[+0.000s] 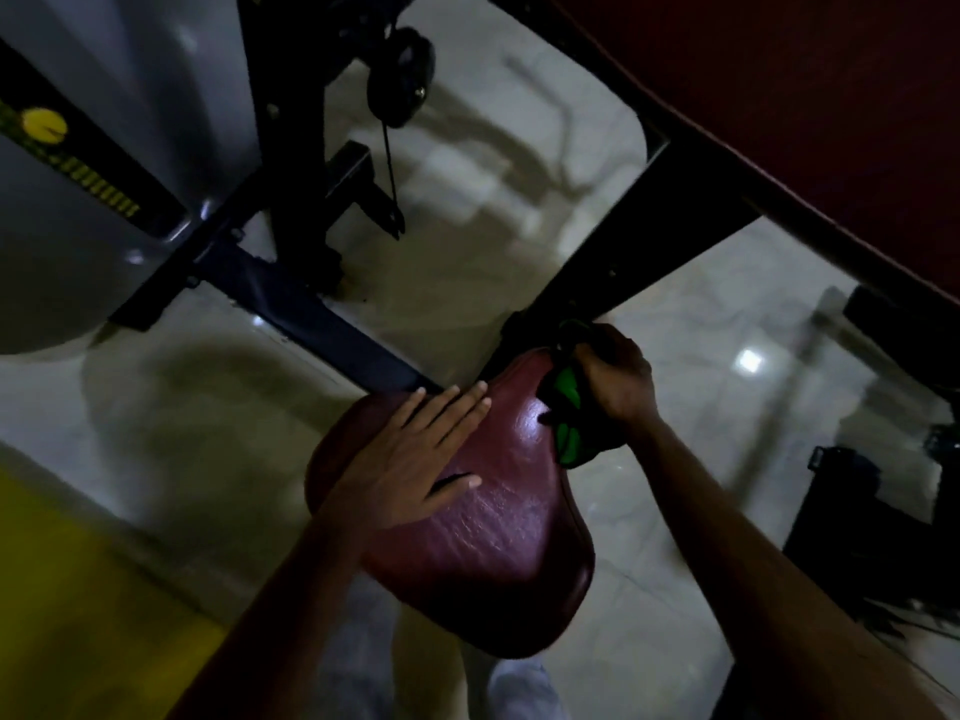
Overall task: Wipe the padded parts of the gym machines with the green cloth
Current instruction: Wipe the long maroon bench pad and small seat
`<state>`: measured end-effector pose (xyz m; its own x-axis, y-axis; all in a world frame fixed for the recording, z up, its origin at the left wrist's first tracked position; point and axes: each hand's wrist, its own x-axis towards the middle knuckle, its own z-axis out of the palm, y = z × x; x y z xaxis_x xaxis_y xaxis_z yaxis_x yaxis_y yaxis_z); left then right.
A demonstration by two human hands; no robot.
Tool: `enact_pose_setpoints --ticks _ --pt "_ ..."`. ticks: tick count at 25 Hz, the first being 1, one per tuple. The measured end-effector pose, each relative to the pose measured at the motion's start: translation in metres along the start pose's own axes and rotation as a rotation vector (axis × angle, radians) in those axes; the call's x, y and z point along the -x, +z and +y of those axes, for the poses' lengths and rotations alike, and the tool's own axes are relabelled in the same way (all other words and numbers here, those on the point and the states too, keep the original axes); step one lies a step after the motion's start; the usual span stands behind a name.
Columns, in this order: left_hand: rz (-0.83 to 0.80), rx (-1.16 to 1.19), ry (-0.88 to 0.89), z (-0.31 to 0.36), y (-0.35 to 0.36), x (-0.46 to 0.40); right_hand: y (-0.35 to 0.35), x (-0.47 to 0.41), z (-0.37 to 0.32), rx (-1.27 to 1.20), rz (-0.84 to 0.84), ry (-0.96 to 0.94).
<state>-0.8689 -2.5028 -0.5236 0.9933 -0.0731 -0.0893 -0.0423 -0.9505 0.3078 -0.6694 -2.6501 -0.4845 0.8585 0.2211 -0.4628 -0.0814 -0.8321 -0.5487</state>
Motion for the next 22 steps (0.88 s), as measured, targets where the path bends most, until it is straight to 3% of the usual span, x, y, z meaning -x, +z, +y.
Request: enact_pose_setpoints --ticks 2,7,12,17,22 --pt "-0.008 -0.032 0.072 -0.006 -0.009 -0.006 0.006 0.001 -0.003 -0.164 0.049 0.101" --pt "-0.04 -0.045 0.151 -0.015 -0.018 -0.017 0.004 0.021 -0.009 -0.22 0.081 0.218" --pt "-0.083 -0.054 0.223 -0.018 -0.023 -0.034 0.012 0.046 0.015 -0.358 0.066 0.479" --pt "-0.2 -0.113 0.399 -0.015 -0.033 -0.056 0.01 0.047 0.004 -0.356 0.097 0.403" --pt "-0.25 -0.126 0.446 -0.014 -0.037 -0.064 0.008 0.086 0.027 -0.161 -0.017 0.368"
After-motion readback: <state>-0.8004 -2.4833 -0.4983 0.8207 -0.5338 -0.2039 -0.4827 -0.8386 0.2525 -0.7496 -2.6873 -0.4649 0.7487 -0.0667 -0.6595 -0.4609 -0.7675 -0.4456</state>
